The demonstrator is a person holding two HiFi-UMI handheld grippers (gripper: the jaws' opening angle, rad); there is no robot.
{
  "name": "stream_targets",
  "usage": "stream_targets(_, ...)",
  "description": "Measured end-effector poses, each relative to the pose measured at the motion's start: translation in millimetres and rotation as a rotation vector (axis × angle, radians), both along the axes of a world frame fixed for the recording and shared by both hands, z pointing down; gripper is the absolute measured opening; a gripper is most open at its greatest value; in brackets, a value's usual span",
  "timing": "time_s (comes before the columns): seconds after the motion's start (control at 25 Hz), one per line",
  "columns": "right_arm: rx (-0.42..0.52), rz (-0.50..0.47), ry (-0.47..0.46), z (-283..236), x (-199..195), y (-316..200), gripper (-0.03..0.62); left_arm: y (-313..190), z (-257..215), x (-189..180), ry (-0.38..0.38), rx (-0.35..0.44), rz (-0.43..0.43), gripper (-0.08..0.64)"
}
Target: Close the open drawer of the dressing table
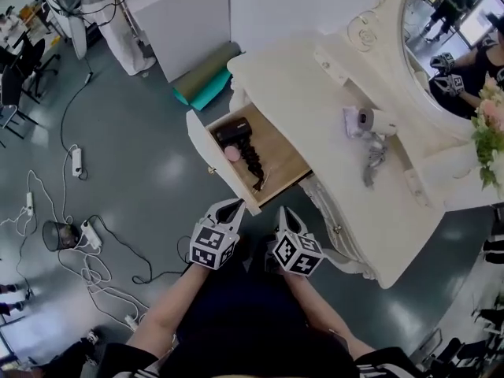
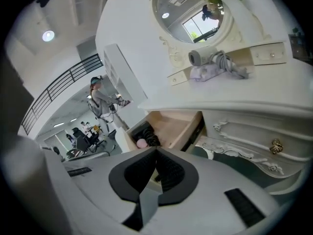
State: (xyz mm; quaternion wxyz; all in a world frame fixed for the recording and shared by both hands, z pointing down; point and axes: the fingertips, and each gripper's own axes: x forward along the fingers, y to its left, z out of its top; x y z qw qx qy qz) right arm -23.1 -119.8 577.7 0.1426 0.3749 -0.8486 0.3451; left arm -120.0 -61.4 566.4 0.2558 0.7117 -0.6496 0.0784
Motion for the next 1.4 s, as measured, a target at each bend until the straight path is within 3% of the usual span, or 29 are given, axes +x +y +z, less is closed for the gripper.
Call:
stream_targets(0.36, 0.015, -0.185, -0.046, -23, -77, 26, 0.014, 42, 20, -51, 0.006, -0.119, -0.124, 0.014)
stream_targets(0.52, -0.037, -0.24, -0.059, -18, -101, 47, 0.015, 49, 29, -67, -0.022, -0.171, -0.112, 0.014)
stream_targets(0.68, -0.093, -0.242, -0.013, 1, -106, 66, 0.015, 58, 40, -73, -0.018, -0.215, -0.09, 0.015)
stream_targets(0.96, -0.176, -0.257, 0.026, 20, -104, 89, 0.014, 56, 47, -69, -0.008, -0.224, -0.037, 0.015)
stream_targets(1.4, -0.268, -0.252, 0.101, 48, -105, 68, 0.014, 23, 62, -76, -0.023, -0.266, -0.014, 0.015)
